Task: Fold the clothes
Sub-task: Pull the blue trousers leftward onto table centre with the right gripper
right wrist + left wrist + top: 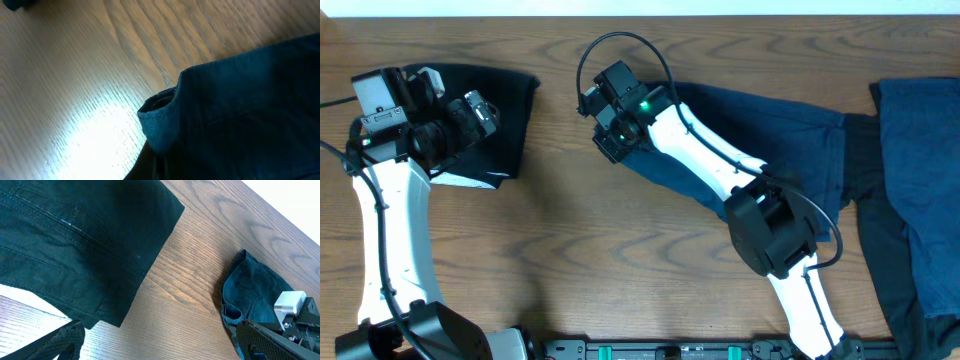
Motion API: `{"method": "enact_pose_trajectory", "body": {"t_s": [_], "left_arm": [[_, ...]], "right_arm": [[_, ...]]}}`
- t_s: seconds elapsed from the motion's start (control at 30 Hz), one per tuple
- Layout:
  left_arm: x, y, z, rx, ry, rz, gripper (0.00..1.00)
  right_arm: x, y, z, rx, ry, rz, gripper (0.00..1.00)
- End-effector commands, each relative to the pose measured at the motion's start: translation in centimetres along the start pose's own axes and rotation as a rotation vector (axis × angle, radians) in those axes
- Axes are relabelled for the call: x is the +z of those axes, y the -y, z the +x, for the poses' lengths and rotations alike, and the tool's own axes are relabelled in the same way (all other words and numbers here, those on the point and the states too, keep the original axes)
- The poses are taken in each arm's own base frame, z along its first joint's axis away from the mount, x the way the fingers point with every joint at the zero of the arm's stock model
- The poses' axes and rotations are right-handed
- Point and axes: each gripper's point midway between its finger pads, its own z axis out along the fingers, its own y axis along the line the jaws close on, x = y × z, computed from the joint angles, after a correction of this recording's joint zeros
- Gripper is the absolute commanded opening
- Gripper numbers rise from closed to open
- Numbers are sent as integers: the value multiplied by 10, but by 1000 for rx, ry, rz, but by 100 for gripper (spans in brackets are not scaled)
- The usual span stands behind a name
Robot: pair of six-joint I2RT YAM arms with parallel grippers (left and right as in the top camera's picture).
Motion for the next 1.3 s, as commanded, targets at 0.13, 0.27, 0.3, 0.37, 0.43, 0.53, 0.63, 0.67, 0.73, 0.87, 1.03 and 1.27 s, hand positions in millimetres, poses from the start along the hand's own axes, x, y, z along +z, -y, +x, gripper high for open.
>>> {"method": "enact_pose_trajectory", "body": {"t_s": [0.13, 0.27, 0.3, 0.37, 0.43, 0.53, 0.63, 0.67, 0.73, 0.87, 1.03, 1.27], "left_arm": [[3, -2, 3, 3, -10, -7, 98], [3, -2, 3, 3, -10, -7, 98], [3, -2, 3, 3, -10, -7, 98], [3, -2, 3, 3, -10, -7, 98], [3, -2, 3, 3, -10, -7, 98], [3, -2, 3, 3, -10, -7, 98], [3, -2, 3, 3, -10, -7, 98], [3, -2, 3, 3, -10, -7, 98], [3, -2, 3, 3, -10, -7, 98], [3, -2, 3, 3, -10, -6, 98], [3, -2, 3, 3, -10, -6, 98], [3, -2, 3, 3, -10, -7, 98]], "right_arm": [[-35, -11, -19, -12, 57, -79, 38], [-53, -15, -17, -16, 58, -133, 47], [-58, -15, -17, -11, 59, -140, 48], [-76, -11, -16, 7, 62, -143, 49], [-93, -2, -11, 33, 55, -130, 51], [-111, 18, 3, 86, 20, -93, 49], [-116, 33, 21, 142, -32, -86, 26], [-114, 37, 26, 158, -46, -89, 16], [-108, 39, 31, 178, -53, -112, 9], [-87, 34, 28, 236, -35, -165, 1], [-49, 23, 24, 248, -8, -176, 1], [9, 12, 25, 264, -15, -141, 1]]}}
